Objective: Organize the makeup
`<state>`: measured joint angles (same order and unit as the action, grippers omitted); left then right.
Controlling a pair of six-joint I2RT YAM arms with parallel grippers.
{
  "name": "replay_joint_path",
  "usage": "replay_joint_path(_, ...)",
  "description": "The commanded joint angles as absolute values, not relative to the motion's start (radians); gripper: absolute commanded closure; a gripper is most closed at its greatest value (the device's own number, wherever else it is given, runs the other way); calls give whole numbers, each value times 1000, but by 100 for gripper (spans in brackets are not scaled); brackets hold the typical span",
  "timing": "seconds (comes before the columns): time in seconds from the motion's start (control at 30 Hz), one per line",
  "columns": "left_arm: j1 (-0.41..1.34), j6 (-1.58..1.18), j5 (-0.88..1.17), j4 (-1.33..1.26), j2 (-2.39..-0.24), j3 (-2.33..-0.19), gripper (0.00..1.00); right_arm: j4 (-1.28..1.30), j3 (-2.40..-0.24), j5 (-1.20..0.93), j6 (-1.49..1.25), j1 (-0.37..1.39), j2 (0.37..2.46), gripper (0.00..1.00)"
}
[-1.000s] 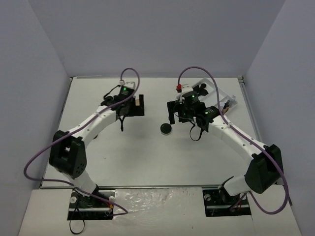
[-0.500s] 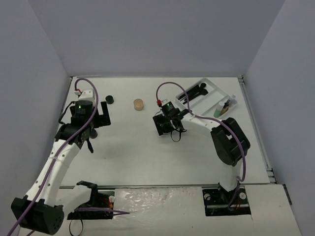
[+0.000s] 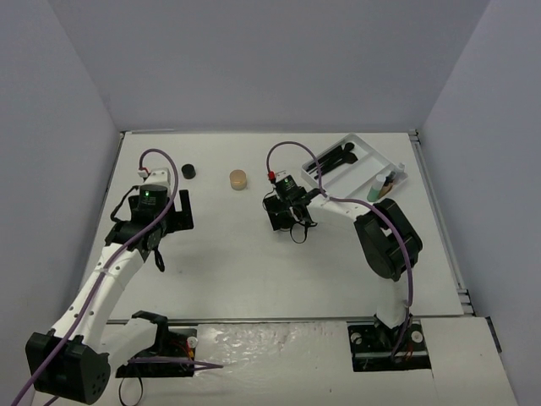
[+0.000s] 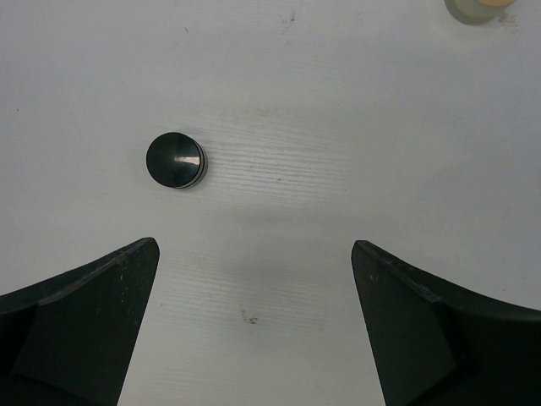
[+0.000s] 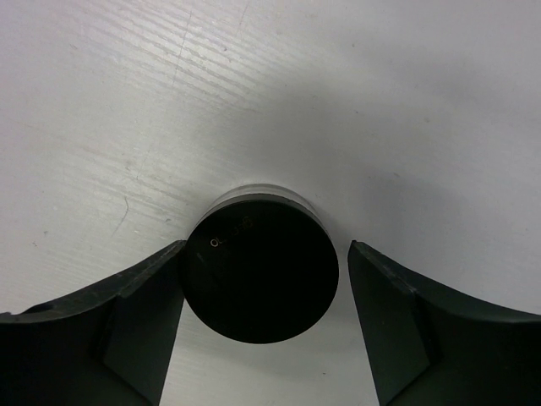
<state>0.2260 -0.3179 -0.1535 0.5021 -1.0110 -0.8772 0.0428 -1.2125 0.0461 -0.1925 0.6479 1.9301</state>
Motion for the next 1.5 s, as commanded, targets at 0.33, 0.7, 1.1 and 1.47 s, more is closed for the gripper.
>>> replay_joint_path(0.33, 222, -291, -154, 421, -1029, -904, 3, 17, -1306, 180, -240, 610, 1794, 94)
replay_joint_path(0.7, 222, -284, -153, 423, -1020, -905, 3, 92, -1554, 198, -317, 287, 1846, 100)
replay_joint_path(1.1, 222, -276, -152, 422, -1015, -906, 3, 117, -1703, 100, -245, 115, 2009, 100)
replay_joint_path(1.47, 222, -272, -146, 419, -1026, -909, 3, 149, -1638, 63, -236, 100, 1989, 98)
